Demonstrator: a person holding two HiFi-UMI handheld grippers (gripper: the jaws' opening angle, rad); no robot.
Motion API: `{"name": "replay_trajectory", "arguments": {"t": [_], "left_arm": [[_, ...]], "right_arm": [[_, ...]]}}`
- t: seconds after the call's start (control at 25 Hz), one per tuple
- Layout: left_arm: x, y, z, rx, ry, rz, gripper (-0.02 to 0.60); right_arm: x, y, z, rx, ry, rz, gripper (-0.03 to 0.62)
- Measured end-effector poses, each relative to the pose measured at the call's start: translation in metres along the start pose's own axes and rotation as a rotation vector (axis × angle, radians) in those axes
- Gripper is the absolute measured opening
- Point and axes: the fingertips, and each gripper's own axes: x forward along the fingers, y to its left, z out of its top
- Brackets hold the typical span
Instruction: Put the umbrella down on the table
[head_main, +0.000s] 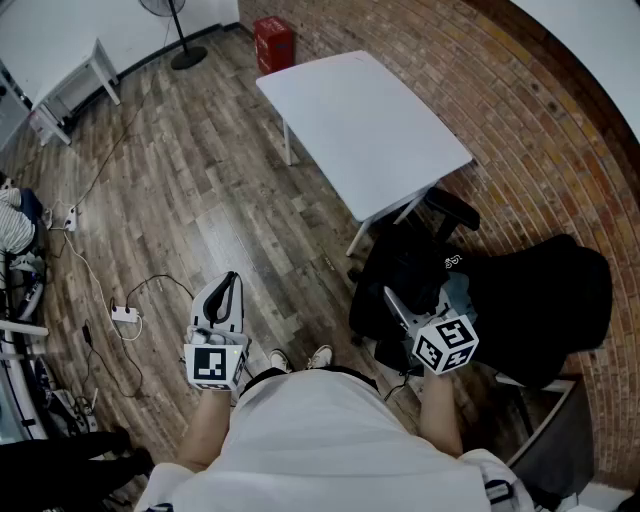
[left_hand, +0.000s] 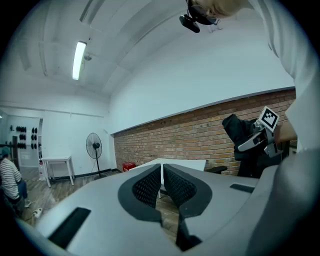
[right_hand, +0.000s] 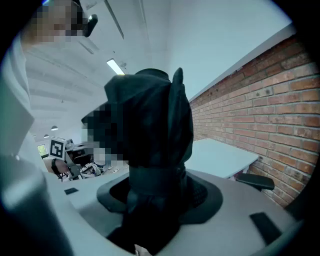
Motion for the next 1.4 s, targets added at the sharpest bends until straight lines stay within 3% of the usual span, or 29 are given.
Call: {"name": "replay_trajectory", "arguments": {"t": [0.4, 0.56, 0.92, 1.16, 1.4], "left_arm": [[-0.023, 0.024, 0.0, -0.004, -0.013, -0.006, 0.035], [-0.027, 0.033, -0.01, -0.024, 0.003, -0.027, 0.035], [-0.029, 0.054, -0.035, -0.063, 0.012, -0.093, 0.035], [-0.008, 0.061, -0.037, -0.061, 0.032, -0.108, 0.035], [0.053, 0.063, -0.042, -0.076, 0.059, -0.084, 0.035]], "right_arm": [[0.011, 0.043, 0.012, -0.015, -0.013, 0.022, 0.245], [0.012, 0.056, 0.016, 0.057, -0.053, 0.027, 0.247], [0.014, 0.07, 0.019, 0.081, -0.083, -0.065, 0.245], [0.031, 0.058, 0.03, 0.088, -0.085, -0.078, 0.245], [0.088, 0.008, 0.047, 0.091, -0.085, -0.039, 0.246]]}}
